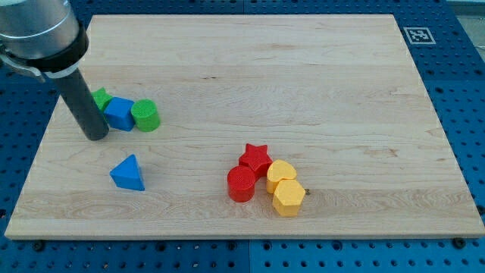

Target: Separate the blue cube and green star

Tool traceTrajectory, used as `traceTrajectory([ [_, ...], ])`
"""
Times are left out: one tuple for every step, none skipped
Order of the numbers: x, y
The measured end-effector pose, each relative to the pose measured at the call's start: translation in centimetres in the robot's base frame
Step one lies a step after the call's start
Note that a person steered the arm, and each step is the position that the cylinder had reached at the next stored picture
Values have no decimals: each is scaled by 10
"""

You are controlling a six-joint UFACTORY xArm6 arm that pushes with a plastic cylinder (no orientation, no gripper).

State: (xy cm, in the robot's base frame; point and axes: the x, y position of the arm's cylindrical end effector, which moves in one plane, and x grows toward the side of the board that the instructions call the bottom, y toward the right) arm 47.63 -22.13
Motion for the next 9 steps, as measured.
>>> traceTrajectory([
  [0, -2],
  [-3, -10],
  [-13, -25],
  [-22, -30],
  [-22, -28],
  [-32, -10],
  [-38, 16],
  [-46, 31],
  [-57, 32],
])
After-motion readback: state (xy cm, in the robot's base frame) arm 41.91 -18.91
